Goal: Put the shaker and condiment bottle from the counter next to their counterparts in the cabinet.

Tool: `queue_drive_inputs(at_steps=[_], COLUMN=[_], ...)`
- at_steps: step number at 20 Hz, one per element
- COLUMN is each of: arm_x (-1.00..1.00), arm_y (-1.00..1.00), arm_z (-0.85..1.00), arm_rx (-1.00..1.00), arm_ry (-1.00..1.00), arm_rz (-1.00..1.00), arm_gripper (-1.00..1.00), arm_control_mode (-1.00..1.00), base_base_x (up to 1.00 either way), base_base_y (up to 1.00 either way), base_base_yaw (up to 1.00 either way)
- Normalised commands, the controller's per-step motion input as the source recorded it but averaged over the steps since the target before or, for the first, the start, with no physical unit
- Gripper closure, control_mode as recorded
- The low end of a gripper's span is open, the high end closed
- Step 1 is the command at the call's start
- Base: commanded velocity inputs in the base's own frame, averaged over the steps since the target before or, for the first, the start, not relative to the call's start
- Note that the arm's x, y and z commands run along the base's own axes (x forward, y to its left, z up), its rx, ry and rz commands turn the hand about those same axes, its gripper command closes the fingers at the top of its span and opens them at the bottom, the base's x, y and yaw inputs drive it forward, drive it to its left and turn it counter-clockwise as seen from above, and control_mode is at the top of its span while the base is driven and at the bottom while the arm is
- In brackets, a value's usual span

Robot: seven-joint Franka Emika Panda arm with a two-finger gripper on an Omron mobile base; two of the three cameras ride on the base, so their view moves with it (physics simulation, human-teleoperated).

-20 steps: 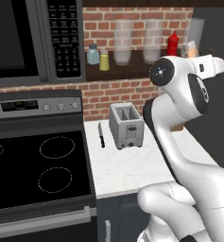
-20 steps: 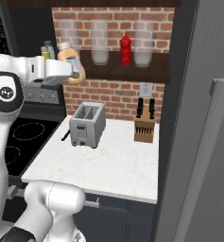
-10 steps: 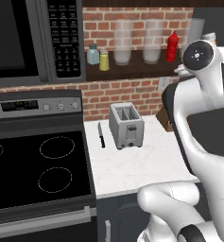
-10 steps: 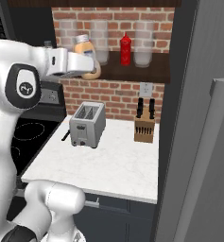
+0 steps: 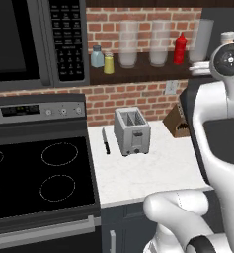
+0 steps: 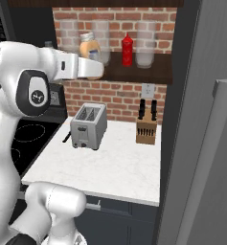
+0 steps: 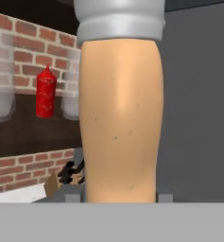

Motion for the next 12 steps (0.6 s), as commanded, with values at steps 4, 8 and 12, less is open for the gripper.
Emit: queue_drive_inputs(at_steps=[4,8,12], arm_x=[0.08,0.3,0.41], arm_y=[0.22,0.26,0.11], arm_z=[0.0,0.0,0.0], arm_rx=[0.01,0.01,0.09], arm_ry=[0.0,0.05,0.07], arm_rz=[0.07,0.09,0.08], arm_gripper=[1.0,1.0,1.0], arm_control_mode=[-1.0,-1.0,-1.0], base_base_x=[0.0,0.0,0.0], base_base_y=[0.0,0.0,0.0], base_base_yaw=[0.0,0.0,0.0])
